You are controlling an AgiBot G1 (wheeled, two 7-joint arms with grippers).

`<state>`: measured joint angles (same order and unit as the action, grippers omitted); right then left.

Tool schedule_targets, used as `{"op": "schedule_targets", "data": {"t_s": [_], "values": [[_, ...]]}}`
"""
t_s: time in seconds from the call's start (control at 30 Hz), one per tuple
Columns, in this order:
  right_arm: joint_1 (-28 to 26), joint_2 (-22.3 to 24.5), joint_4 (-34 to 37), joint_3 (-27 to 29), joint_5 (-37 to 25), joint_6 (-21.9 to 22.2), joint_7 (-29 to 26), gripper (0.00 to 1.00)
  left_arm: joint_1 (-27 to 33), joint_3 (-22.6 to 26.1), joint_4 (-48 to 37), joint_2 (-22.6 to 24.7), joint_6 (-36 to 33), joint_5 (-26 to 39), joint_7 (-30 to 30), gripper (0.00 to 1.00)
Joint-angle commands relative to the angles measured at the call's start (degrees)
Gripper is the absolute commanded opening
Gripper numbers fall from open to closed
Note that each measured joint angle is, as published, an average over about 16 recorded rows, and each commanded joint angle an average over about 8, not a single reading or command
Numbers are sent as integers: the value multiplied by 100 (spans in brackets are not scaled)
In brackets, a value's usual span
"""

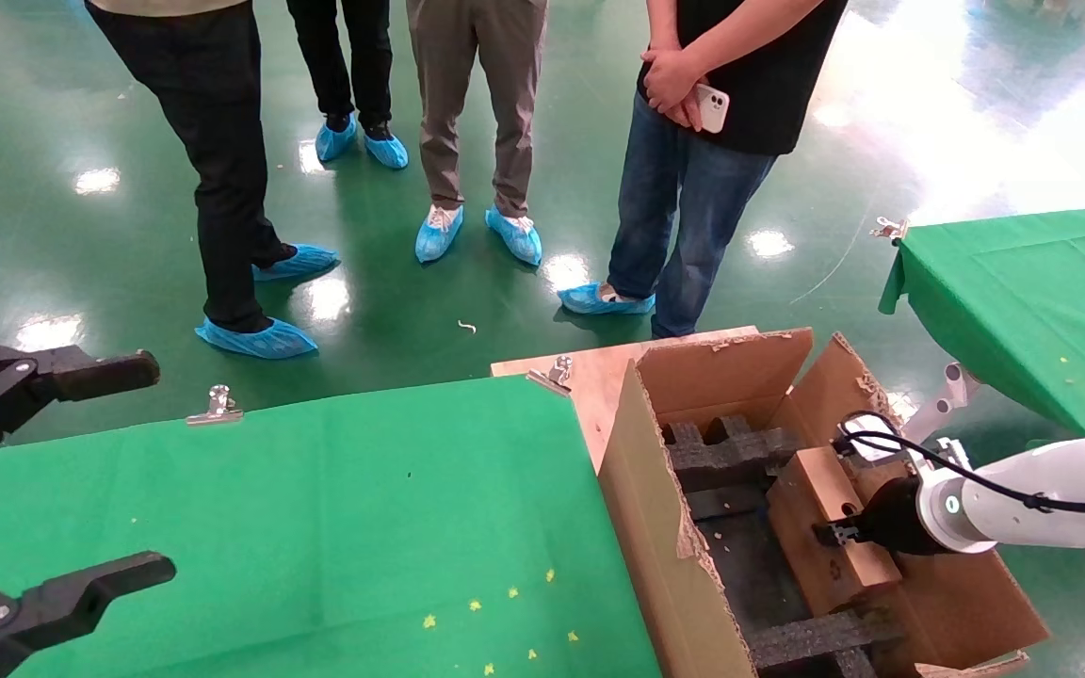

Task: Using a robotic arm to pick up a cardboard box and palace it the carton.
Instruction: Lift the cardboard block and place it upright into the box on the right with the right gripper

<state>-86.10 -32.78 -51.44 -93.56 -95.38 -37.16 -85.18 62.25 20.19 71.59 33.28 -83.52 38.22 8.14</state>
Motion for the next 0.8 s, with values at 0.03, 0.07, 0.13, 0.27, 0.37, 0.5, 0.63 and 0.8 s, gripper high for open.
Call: {"op": "schedule_targets", "data": {"t_s": [0.03, 0.07, 0.13, 0.27, 0.37, 0.5, 0.63, 0.8], "values": [[-13, 2, -1, 2, -4, -8, 6, 100, 0, 0, 0, 0, 0, 0, 0, 100], [-20, 5, -9, 3, -6, -12, 7, 100, 0, 0, 0, 0, 0, 0, 0, 100], [-35, 14, -26, 5, -11, -20, 6, 100, 0, 0, 0, 0, 0, 0, 0, 100], [-78, 39, -70, 14, -28, -31, -5, 100, 0, 0, 0, 0, 0, 0, 0, 100], [-140, 68, -110, 35, -48, -26, -20, 100, 0, 0, 0, 0, 0, 0, 0, 100], [-294, 124, -191, 99, -83, 5, -34, 100, 0, 1, 0, 0, 0, 0, 0, 100], [-553, 197, -342, 218, -102, 49, -11, 100, 0, 1, 0, 0, 0, 0, 0, 100], [-985, 320, -685, 448, -18, 80, 149, 100, 0, 1, 0, 0, 0, 0, 0, 100]]}}
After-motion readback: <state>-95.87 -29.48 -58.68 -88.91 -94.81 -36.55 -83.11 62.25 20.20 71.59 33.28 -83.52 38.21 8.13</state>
